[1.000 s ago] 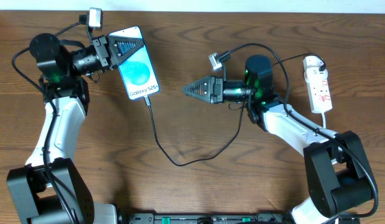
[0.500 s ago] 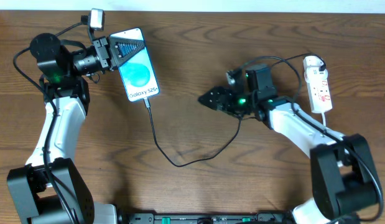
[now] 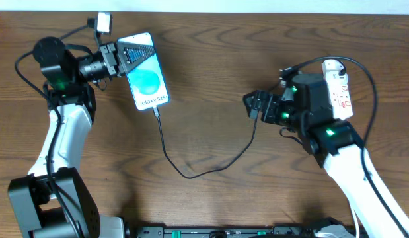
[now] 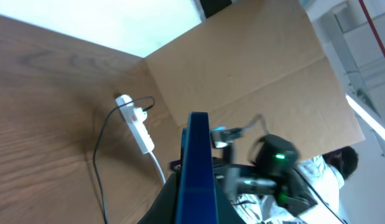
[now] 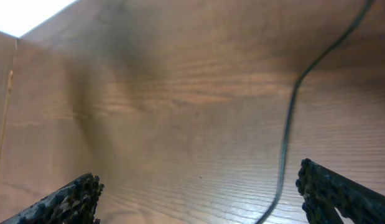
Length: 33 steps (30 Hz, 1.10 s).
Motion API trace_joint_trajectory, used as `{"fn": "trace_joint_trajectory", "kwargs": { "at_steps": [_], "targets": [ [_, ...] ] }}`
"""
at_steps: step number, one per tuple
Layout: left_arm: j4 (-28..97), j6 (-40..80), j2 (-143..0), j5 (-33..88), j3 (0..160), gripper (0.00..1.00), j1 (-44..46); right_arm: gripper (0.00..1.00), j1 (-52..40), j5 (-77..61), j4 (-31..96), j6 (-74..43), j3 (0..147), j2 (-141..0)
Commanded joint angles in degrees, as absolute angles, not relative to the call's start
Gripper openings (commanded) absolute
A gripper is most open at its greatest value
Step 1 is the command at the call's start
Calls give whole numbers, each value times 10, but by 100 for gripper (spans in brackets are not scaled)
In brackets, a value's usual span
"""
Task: Plug charger to phone and switch on socket
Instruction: 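Open the right gripper, release the cable, and move it toward the power strip, then lower the connected phone to the table with the left gripper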
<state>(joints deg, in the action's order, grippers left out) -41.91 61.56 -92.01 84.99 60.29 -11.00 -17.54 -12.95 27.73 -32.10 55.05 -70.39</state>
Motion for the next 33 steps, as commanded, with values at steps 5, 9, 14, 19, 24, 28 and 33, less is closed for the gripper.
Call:
{"fn": "trace_joint_trajectory", "kwargs": {
  "at_steps": [5, 9, 14, 19, 24, 28, 33],
  "targets": [
    [-367, 550, -907, 769, 537, 7, -112, 99, -172, -90, 292, -310, 555, -637],
    [-265, 507, -907, 686, 512, 7, -112, 99, -172, -89, 296, -310, 555, -634],
    [-75, 404, -907, 568, 508, 8, -112, 99, -172, -89, 297, -307, 555, -635],
    [6, 337, -907, 514, 508, 8, -112, 99, -172, -89, 297, -306, 555, -635],
    [66, 327, -907, 448, 508, 7, -112, 99, -172, -89, 296, -306, 555, -638],
    [110, 325, -907, 390, 508, 8, -112, 99, -173, -89, 296, -306, 555, -638],
    [142, 325, -907, 343, 508, 7, -111, 99, -173, -89, 296, -306, 555, -639]
  ]
}}
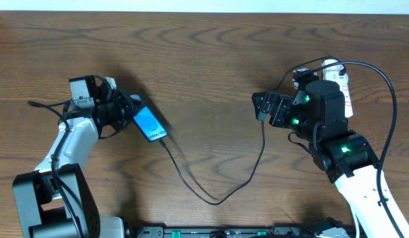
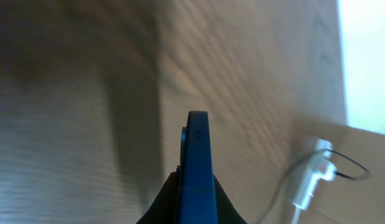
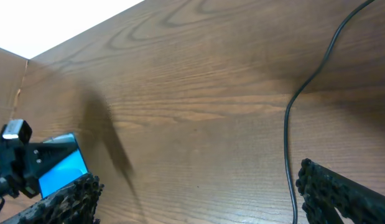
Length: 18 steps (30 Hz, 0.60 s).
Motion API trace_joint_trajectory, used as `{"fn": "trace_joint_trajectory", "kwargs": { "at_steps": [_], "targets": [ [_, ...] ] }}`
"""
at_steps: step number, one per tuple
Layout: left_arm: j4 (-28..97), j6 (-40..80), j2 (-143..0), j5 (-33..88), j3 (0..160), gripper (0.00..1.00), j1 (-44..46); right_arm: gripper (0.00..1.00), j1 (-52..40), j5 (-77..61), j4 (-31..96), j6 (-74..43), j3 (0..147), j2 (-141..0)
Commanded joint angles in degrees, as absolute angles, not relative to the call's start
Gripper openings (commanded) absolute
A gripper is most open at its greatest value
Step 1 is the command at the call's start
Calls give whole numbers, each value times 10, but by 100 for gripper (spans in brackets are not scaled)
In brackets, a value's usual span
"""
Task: Plug charger to phone and switch on socket
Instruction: 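Lower the connected phone to the table with the left gripper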
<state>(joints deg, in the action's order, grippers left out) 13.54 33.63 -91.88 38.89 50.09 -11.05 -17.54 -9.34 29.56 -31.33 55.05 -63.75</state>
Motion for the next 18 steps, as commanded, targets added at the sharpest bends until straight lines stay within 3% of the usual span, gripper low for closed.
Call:
{"fn": "trace_joint_trajectory", "kwargs": {
  "at_steps": [1, 18],
  "targets": [
    [146, 324, -907, 335, 508, 8, -110, 99, -173, -89, 296, -306, 555, -640],
    [145, 305, -966, 306, 508, 7, -65, 99, -172, -89, 296, -306, 555, -644]
  ]
}}
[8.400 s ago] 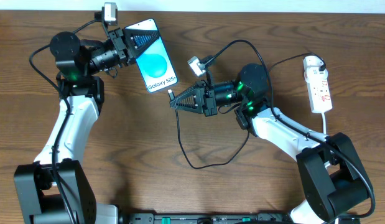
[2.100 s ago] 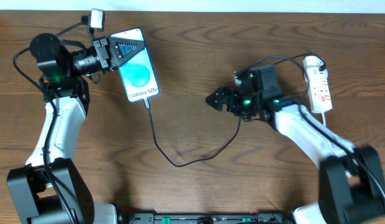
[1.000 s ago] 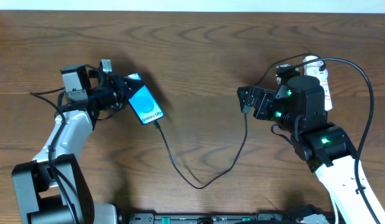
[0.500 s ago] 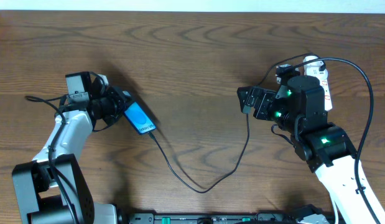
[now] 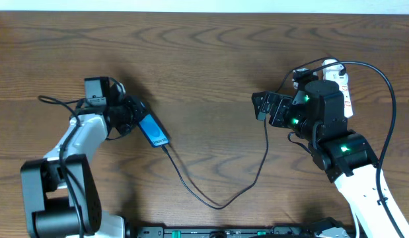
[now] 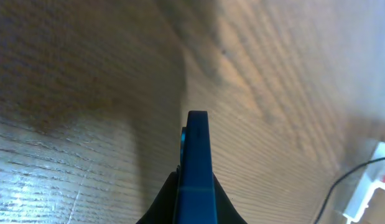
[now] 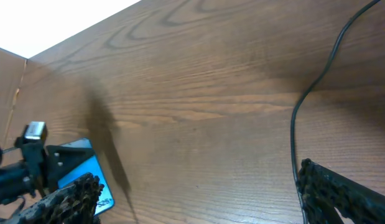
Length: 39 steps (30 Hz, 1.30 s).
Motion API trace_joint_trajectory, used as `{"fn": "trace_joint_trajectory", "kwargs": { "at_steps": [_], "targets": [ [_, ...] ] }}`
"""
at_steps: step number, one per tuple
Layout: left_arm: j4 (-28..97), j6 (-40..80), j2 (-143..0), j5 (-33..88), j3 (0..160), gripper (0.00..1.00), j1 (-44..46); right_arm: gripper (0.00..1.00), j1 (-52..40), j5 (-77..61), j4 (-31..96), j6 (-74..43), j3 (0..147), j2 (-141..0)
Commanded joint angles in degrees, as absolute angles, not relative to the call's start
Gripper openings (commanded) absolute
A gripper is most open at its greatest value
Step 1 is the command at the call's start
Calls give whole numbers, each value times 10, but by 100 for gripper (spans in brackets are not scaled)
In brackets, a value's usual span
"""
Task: Plug charger to phone and switch on socket
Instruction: 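Lower the connected phone to the table with the left gripper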
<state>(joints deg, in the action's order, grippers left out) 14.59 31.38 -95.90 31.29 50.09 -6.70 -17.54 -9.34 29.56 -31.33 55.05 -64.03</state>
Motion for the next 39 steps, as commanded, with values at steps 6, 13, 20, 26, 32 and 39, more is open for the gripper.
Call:
{"fn": "trace_joint_trajectory", "kwargs": {
  "at_steps": [6, 13, 20, 26, 32, 39],
  "targets": [
    [148, 304, -973, 305, 508, 7, -65, 99, -172, -89, 296, -306, 555, -645],
    [148, 304, -992, 305, 508, 8, -65, 99, -172, -89, 296, -306, 555, -645],
    [148, 304, -1011, 305, 508, 8, -65, 99, -172, -89, 296, -306, 555, -645],
    [150, 304, -1013, 305, 508, 7, -65, 99, -172, -89, 296, -306, 555, -645],
    [160, 294, -1016, 303, 508, 8, -65, 99, -172, -89, 296, -306, 555, -645],
    [163, 281, -1018, 289, 508, 7, -65, 99, -172, -89, 296, -306, 555, -645]
  ]
}}
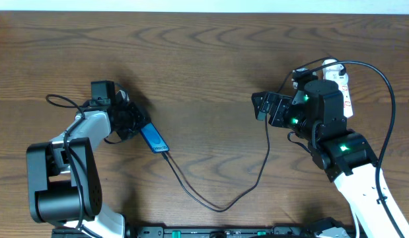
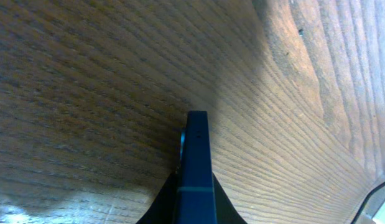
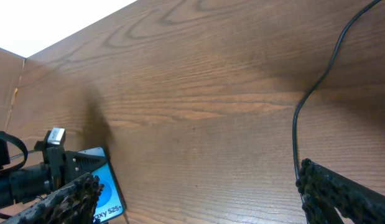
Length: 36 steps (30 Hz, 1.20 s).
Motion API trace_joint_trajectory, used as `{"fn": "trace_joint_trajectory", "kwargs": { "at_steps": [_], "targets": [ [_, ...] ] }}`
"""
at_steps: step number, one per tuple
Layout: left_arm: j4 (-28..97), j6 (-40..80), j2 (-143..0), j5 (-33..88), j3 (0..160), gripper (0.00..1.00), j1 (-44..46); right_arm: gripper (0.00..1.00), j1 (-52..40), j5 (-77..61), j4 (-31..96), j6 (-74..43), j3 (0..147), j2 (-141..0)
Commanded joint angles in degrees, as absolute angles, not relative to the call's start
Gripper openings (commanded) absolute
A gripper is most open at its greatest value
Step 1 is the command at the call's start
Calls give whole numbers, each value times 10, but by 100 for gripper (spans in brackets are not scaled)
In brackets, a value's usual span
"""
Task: Plug charger to phone and switch on socket
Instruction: 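Lower the connected phone to the table with the left gripper, then lay the phone flat and open the left gripper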
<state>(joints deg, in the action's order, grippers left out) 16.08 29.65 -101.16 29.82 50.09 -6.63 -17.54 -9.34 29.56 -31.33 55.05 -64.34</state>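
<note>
The blue phone (image 1: 153, 137) is tilted on its side edge close to the table at the left, and my left gripper (image 1: 133, 123) is shut on its upper end. The left wrist view shows the phone (image 2: 195, 163) edge-on between the fingers, just above the wood. A black cable (image 1: 217, 207) runs from the phone's lower end, loops toward the front edge and rises past my right gripper (image 1: 259, 106). That gripper is open and holds nothing. The white power strip (image 1: 341, 84) lies behind the right arm, partly hidden. The right wrist view shows the phone (image 3: 104, 191) and the cable (image 3: 299, 127).
The brown wooden table (image 1: 204, 59) carries only the phone, cable and power strip. A black rail (image 1: 217, 231) runs along the front edge. The cable's slack lies between the two arms, near the front.
My left gripper has brought the phone a little nearer the front and lower, with the table now very close under it. The cable loop shifted slightly. The right arm has not moved.
My left gripper first held the phone high at the far left, screen up, with the cable in it, and the right gripper was open at mid-right. Then the phone was lower and turned on edge. At each later moment it was closer to the table.
</note>
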Motion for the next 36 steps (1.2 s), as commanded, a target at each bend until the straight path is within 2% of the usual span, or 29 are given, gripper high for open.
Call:
{"fn": "trace_joint_trajectory", "kwargs": {
  "at_steps": [1, 28, 29, 32, 36],
  "targets": [
    [163, 281, -1018, 289, 508, 7, -65, 99, -172, -89, 296, -306, 555, -645],
    [182, 281, -1018, 263, 508, 9, -65, 99, -173, -89, 298, -306, 555, -645],
    [182, 281, -1018, 263, 508, 13, -65, 99, -173, -89, 298, -306, 555, -645],
    [182, 281, -1018, 263, 508, 17, -65, 99, -173, -89, 301, -306, 555, -645],
    [182, 281, -1018, 263, 508, 36, -65, 99, -172, -89, 300, -306, 555, -645]
  ]
}}
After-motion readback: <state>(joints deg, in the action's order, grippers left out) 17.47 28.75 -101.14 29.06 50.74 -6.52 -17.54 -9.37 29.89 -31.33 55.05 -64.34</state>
